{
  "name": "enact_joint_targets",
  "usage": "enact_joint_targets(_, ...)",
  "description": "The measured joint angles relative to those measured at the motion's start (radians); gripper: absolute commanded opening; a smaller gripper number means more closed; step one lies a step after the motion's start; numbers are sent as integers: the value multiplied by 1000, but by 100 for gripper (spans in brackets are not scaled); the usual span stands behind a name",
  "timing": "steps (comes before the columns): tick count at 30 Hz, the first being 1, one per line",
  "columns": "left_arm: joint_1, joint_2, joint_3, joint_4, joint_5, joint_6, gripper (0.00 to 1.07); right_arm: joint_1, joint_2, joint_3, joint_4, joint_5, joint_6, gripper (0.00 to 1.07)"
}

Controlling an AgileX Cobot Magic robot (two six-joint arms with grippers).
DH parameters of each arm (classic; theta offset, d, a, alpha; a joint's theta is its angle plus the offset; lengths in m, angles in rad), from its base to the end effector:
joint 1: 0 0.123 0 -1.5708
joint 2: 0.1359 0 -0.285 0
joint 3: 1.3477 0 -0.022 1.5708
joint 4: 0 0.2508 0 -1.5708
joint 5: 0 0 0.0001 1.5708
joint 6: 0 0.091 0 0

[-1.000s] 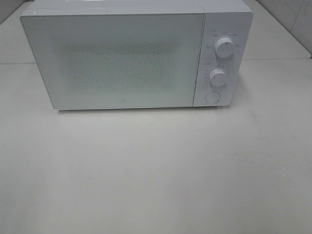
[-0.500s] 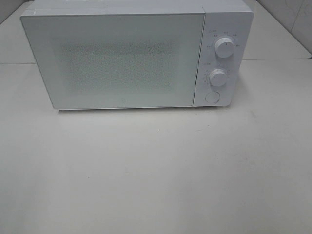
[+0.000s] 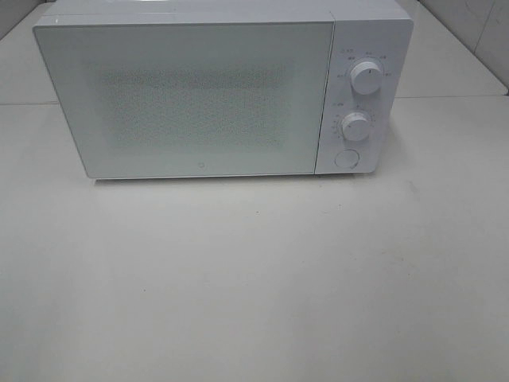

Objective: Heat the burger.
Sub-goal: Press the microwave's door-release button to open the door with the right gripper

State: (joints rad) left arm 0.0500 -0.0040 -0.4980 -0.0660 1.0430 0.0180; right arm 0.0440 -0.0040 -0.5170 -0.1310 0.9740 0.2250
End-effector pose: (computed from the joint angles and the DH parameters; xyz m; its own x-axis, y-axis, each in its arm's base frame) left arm -0.0043 -0.0054 0.2783 -0.4370 -0.0371 -0.8987 -0.0054 0.9992 -0.0387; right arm -0.0043 -0.0100 0.2897 -0.3410 0.1348 -0.9304 0.1098 0.9886 0.1030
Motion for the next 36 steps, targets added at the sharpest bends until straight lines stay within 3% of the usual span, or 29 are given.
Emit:
enact_joint_targets(14, 0, 0, 0, 0, 0, 0, 101, 0, 220, -8, -4, -324, -18, 76)
enact_joint_targets(31, 0, 0, 0, 0, 0, 0, 101, 0, 664, -8, -6, -716, -18, 76)
enact_joint_targets(36, 0, 0, 0, 0, 0, 0, 101, 0, 797, -8, -6, -855, -18, 69)
